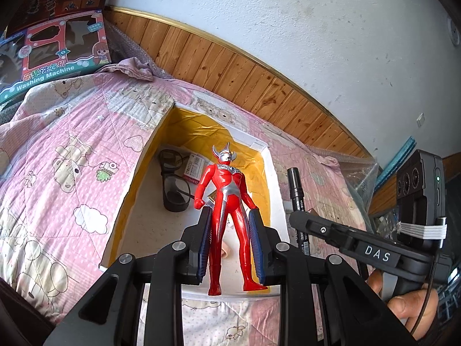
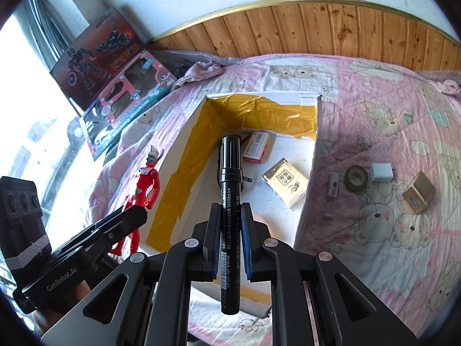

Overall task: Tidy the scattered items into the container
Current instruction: 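Lower the figure and marker into the box and open both tools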

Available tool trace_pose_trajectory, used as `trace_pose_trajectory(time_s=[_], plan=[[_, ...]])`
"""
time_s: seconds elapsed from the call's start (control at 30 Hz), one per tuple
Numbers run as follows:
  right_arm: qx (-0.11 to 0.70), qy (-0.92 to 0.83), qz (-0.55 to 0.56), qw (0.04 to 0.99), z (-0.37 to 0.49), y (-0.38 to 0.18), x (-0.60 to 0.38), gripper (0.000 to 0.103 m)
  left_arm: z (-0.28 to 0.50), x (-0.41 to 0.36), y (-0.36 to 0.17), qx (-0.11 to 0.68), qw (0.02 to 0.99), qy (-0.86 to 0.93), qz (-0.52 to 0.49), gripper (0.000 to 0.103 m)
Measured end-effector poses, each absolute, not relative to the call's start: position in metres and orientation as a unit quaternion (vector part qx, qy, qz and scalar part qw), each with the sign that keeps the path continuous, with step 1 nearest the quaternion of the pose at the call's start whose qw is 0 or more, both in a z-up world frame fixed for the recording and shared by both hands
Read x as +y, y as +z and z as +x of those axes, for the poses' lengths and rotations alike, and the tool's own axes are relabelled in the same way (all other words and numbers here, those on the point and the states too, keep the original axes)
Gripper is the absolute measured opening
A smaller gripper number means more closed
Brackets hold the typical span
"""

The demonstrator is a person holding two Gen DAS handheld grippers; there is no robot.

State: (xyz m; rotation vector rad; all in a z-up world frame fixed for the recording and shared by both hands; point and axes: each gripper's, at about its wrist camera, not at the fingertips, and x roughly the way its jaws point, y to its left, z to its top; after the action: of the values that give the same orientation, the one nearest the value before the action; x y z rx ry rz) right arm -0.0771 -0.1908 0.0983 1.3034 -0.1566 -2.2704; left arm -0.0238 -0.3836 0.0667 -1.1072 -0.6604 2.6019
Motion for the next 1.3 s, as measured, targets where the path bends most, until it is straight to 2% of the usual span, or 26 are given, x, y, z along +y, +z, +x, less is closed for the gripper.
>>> trace_pose_trajectory(time_s=[0.67,0.97,1.23,1.3], plan=[[0.029,-0.828,0.504,0.245,-0.183,0.071,-0.218,0.014,-0.061,-0.375,0.033,-0.202,0.125,0.876,-0.420,0.026],[0.135,-0.811,0.511,0.249,-0.218,0.043,-0.246,0.014,-0.075,-0.373,0.016,-0.197,0.123,0.865,-0.445,0.026],[0.194,-0.794,0.519,0.249,-0.242,0.021,-0.266,0.014,-0.083,-0.378,0.005,-0.201,0.108,0.858,-0.460,0.026],[0.205,-0.788,0.524,0.251,-0.247,0.012,-0.269,0.020,-0.086,-0.379,0.000,-0.203,0.107,0.854,-0.468,0.027]])
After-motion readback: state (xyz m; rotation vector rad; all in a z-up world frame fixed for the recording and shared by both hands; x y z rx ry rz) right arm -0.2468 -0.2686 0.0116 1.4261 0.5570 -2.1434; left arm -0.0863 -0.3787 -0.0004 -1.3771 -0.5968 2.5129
